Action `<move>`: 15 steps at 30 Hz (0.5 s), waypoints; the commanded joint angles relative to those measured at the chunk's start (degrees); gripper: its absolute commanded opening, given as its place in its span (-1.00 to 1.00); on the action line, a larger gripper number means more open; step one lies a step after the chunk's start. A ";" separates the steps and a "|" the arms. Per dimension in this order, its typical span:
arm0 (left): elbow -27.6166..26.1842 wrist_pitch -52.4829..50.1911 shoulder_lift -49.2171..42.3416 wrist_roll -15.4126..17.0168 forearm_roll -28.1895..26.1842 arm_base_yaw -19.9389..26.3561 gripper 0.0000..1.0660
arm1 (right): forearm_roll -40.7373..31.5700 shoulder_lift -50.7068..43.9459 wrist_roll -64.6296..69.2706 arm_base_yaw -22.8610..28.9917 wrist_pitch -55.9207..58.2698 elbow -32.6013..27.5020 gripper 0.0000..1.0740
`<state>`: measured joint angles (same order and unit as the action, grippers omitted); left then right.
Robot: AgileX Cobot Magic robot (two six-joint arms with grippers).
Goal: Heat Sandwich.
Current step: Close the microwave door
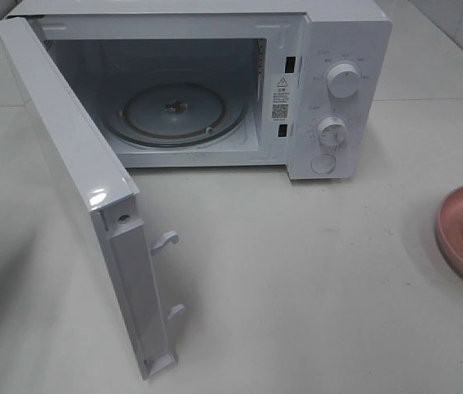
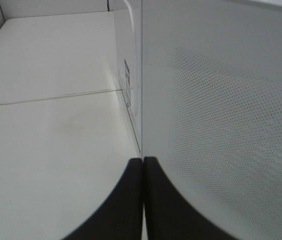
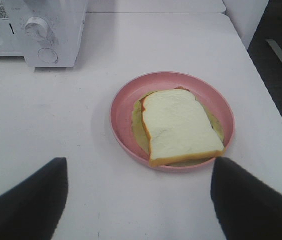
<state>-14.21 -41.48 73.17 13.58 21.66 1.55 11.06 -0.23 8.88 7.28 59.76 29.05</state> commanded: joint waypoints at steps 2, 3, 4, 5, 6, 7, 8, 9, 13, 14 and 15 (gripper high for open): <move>-1.43 -3.15 3.32 0.63 0.40 -1.72 -0.99 | 0.23 -1.55 0.00 -0.40 -0.23 -0.06 0.42; -1.89 -3.32 4.35 0.29 0.40 -2.81 -0.99 | 0.23 -1.55 0.00 -0.40 -0.23 -0.06 0.42; -2.69 -3.78 6.25 -1.32 -0.06 -5.10 -0.99 | 0.23 -1.55 0.00 -0.40 -0.23 -0.06 0.42; -3.04 -4.35 7.33 -2.29 -0.57 -6.36 -0.99 | 0.23 -1.55 0.00 -0.40 -0.23 -0.06 0.42; -3.04 -4.35 7.33 -2.29 -0.57 -6.36 -0.99 | 0.23 -1.55 0.00 -0.40 -0.23 -0.06 0.42; -3.44 -4.93 8.37 -3.09 -1.38 -7.56 -0.99 | 0.23 -1.55 0.00 -0.40 -0.23 -0.06 0.42; -4.13 -6.53 10.14 -3.95 -3.09 -9.57 -0.99 | 0.23 -1.55 0.00 -0.40 -0.23 -0.06 0.42; -4.47 -7.22 11.06 -4.35 -3.84 -10.71 -0.99 | 0.23 -1.55 0.00 -0.40 -0.23 -0.06 0.42; -6.53 -8.65 14.09 -4.76 -6.93 -14.78 -0.99 | 0.23 -1.55 0.00 -0.40 -0.23 -0.06 0.42; -7.22 -8.65 14.73 -5.04 -7.68 -15.64 -0.99 | 0.23 -1.55 0.00 -0.40 -0.23 -0.06 0.42; -7.85 -8.65 15.47 -5.67 -8.65 -16.62 -0.99 | 0.23 -1.55 0.00 -0.40 -0.23 -0.06 0.42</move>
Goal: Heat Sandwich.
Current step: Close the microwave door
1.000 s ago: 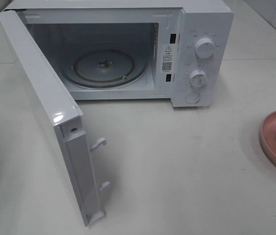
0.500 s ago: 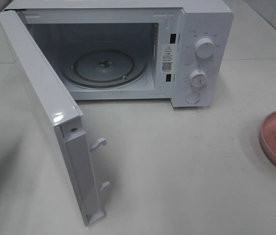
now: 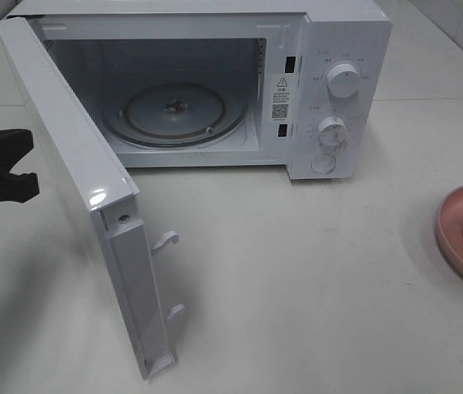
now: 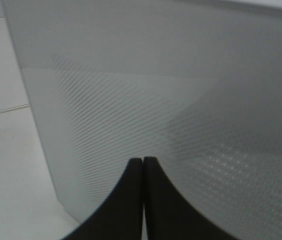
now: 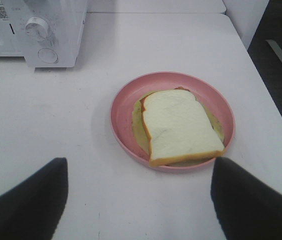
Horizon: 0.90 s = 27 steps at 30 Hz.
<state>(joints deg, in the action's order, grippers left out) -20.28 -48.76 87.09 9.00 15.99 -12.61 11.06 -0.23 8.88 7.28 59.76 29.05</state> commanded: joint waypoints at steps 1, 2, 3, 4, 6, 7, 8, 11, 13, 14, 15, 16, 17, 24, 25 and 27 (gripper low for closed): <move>-1.78 -1.38 1.55 -1.09 -2.98 -2.46 -0.99 | 0.23 -1.55 0.00 -0.40 -0.23 -0.06 0.42; -2.98 -1.38 2.81 -2.12 -4.30 -4.18 -0.99 | 0.23 -1.55 0.00 -0.40 -0.23 -0.06 0.42; -3.72 -1.38 3.50 -2.69 -4.81 -5.16 -0.99 | 0.23 -1.55 0.00 -0.40 -0.23 -0.06 0.42; -4.24 -1.38 4.13 -2.98 -5.16 -6.07 -0.99 | 0.23 -1.55 0.00 -0.40 -0.23 -0.06 0.42; -5.04 -1.38 4.81 -3.50 -5.56 -7.05 -0.99 | 0.23 -1.55 0.00 -0.40 -0.23 -0.06 0.42; -6.70 -1.38 5.96 -4.41 -6.42 -8.94 -0.99 | 0.23 -1.55 0.00 -0.40 -0.23 -0.06 0.42; -7.39 -1.32 6.53 -4.76 -6.88 -9.74 -0.99 | 0.23 -1.55 0.00 -0.40 -0.23 -0.06 0.42; -10.03 -1.15 8.71 -5.27 -8.71 -12.61 -0.99 | 0.23 -1.55 0.00 -0.40 -0.23 -0.06 0.42; -11.92 -1.15 10.26 -5.27 -10.03 -14.32 -0.99 | 0.23 -1.55 0.00 -0.40 -0.23 -0.06 0.42; -11.92 -1.15 10.26 -5.27 -10.03 -14.32 -0.99 | 0.23 -1.55 0.00 -0.40 -0.23 -0.06 0.42; -13.69 -1.15 11.69 -5.27 -11.29 -15.70 -0.99 | 0.23 -1.55 0.00 -0.40 -0.23 -0.06 0.42; -14.73 -0.97 12.43 -5.27 -11.92 -16.44 -0.99 | 0.23 -1.55 0.00 -0.40 -0.23 -0.06 0.42; -15.76 -0.92 13.01 -5.27 -12.26 -17.02 -0.99 | 0.23 -1.55 0.00 -0.40 -0.23 -0.06 0.42; -22.52 -0.74 17.48 -5.27 -12.43 -20.80 -0.99 | 0.23 -1.55 0.00 -0.40 -0.23 -0.06 0.42; -23.43 -0.74 17.99 -5.27 -12.43 -21.26 -0.99 | 0.23 -1.55 0.00 -0.40 -0.23 -0.06 0.42; -24.18 -0.74 18.56 -5.27 -12.43 -21.60 -0.99 | 0.23 -1.55 0.00 -0.40 -0.23 -0.06 0.42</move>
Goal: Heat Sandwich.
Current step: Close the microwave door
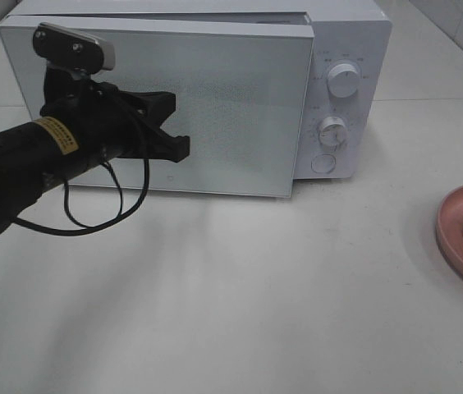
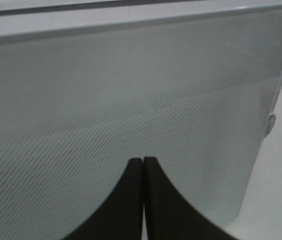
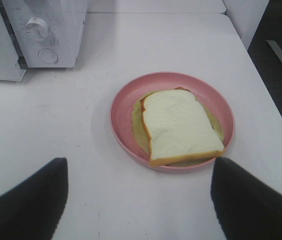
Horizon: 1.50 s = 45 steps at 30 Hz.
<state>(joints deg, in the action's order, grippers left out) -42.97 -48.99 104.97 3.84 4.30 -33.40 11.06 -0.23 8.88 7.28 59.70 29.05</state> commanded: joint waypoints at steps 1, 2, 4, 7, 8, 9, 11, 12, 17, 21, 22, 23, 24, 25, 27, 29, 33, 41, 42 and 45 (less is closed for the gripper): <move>-3.38 -0.46 1.78 -0.11 -0.74 -1.38 -0.99 | 0.23 -1.55 0.00 -0.40 -0.17 -0.06 0.42; -4.13 -0.29 2.35 -0.06 -0.74 -1.66 -0.99 | 0.23 -1.55 0.00 -0.40 -0.17 -0.06 0.42; -7.16 1.09 3.67 0.23 -0.80 -2.23 -0.99 | 0.23 -1.55 0.00 -0.40 -0.17 -0.06 0.42; -8.94 2.69 4.41 0.23 -0.80 -2.35 -0.99 | 0.23 -1.55 0.00 -0.40 -0.17 -0.06 0.42; -9.85 3.09 4.87 0.29 -0.74 -2.46 -0.99 | 0.23 -1.55 0.00 -0.40 -0.17 -0.06 0.42; -9.85 3.09 4.87 0.29 -0.74 -2.46 -0.99 | 0.23 -1.55 0.00 -0.40 -0.17 -0.06 0.42; -12.26 3.95 6.07 0.29 -0.74 -2.52 -0.99 | 0.23 -1.55 0.00 -0.40 -0.17 -0.06 0.42; -12.95 3.95 6.42 0.29 -0.74 -2.64 -0.99 | 0.23 -1.55 0.00 -0.40 -0.17 -0.06 0.42; -17.59 6.19 8.88 0.29 -0.80 -3.04 -0.99 | 0.23 -1.55 0.00 -0.40 -0.17 -0.06 0.42; -19.77 6.42 10.26 0.29 -0.86 -3.04 -0.99 | 0.23 -1.55 0.00 -0.40 -0.17 -0.06 0.42; -20.23 6.59 10.54 0.29 -0.92 -3.04 -0.99 | 0.23 -1.55 0.00 -0.40 -0.17 -0.06 0.42; -20.23 6.59 10.54 0.29 -0.92 -3.04 -0.99 | 0.23 -1.55 0.00 -0.40 -0.17 -0.06 0.42; -20.68 6.70 10.89 0.29 -0.92 -3.04 -0.99 | 0.23 -1.55 0.00 -0.40 -0.17 -0.06 0.42; -21.26 7.05 11.12 0.29 -0.92 -3.04 -0.99 | 0.23 -1.55 0.00 -0.40 -0.17 -0.06 0.42; -22.40 7.62 11.97 0.29 -0.92 -3.04 -0.99 | 0.23 -1.55 0.00 -0.40 -0.17 -0.06 0.42; -23.89 8.37 12.72 0.29 -0.92 -3.04 -0.99 | 0.23 -1.55 0.00 -0.40 -0.17 -0.06 0.42; -26.47 9.28 14.09 0.34 -1.20 -3.04 -0.99 | 0.23 -1.55 0.00 -0.40 -0.17 -0.06 0.42; -30.77 9.68 16.79 0.29 -3.50 -2.69 -0.99 | 0.23 -1.55 0.00 -0.40 -0.17 -0.06 0.42; -31.17 9.80 17.07 0.29 -3.55 -2.41 -0.99 | 0.23 -1.55 0.00 -0.40 -0.17 -0.06 0.42; -31.51 9.80 17.53 0.34 -3.50 -2.23 -0.99 | 0.23 -1.55 0.00 -0.40 -0.17 -0.06 0.42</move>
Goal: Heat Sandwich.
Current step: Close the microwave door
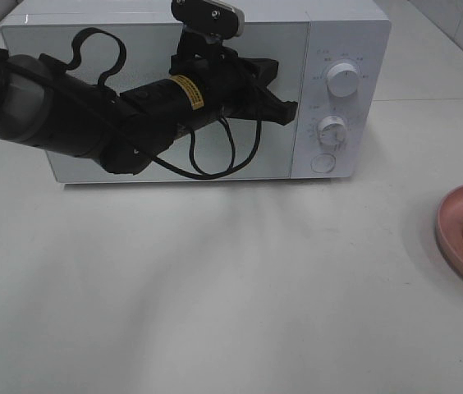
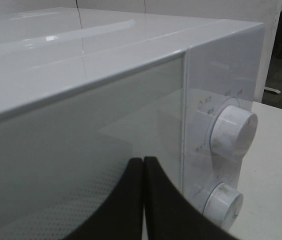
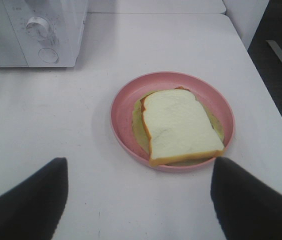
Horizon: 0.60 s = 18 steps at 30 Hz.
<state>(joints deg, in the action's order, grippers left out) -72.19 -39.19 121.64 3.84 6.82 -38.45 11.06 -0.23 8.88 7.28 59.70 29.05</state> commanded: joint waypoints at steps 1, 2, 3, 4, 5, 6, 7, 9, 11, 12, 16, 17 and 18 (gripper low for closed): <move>-2.29 0.00 0.86 0.34 -6.02 2.81 -0.99 | 0.23 -1.55 0.00 -0.40 -0.17 -0.06 0.42; -2.29 0.00 0.86 0.34 -5.79 2.81 -0.99 | 0.23 -1.55 0.00 -0.40 -0.17 -0.06 0.42; -2.29 0.00 0.86 0.34 -5.33 2.64 -0.99 | 0.23 -1.55 0.00 -0.40 -0.17 -0.06 0.42; -2.29 0.00 0.86 0.34 -4.98 2.64 -0.99 | 0.23 -1.55 0.00 -0.40 -0.17 -0.06 0.42; -2.29 0.00 0.86 0.34 -4.98 2.64 -0.99 | 0.23 -1.55 0.00 -0.40 -0.17 -0.06 0.42; -2.29 0.00 0.86 0.40 -4.53 2.64 -0.99 | 0.23 -1.55 0.00 -0.40 -0.17 -0.06 0.42; -2.29 0.00 0.86 0.57 -4.24 2.64 -0.99 | 0.23 -1.55 0.00 -0.40 -0.17 -0.06 0.42; -2.29 0.00 0.86 0.57 -4.07 2.64 -0.99 | 0.23 -1.55 0.00 -0.40 -0.17 -0.06 0.42; -2.23 0.00 0.86 0.57 -4.07 2.64 -0.99 | 0.23 -1.55 0.00 -0.40 -0.17 -0.06 0.42; -2.23 0.00 0.86 0.57 -4.07 2.64 -0.99 | 0.23 -1.55 0.00 -0.40 -0.17 -0.06 0.42; -2.12 0.00 0.80 0.57 -3.90 2.64 -0.99 | 0.23 -1.55 0.00 -0.40 -0.17 -0.06 0.42; -1.89 0.00 0.69 0.57 -3.84 2.64 -0.99 | 0.23 -1.55 0.00 -0.40 -0.17 -0.06 0.42; -1.49 0.00 0.40 0.57 -3.84 2.64 -0.99 | 0.23 -1.55 0.00 -0.40 -0.17 -0.06 0.42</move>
<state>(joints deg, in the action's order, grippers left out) -72.36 -39.19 121.87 3.95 7.05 -38.62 11.06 -0.23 8.88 7.28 59.70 29.05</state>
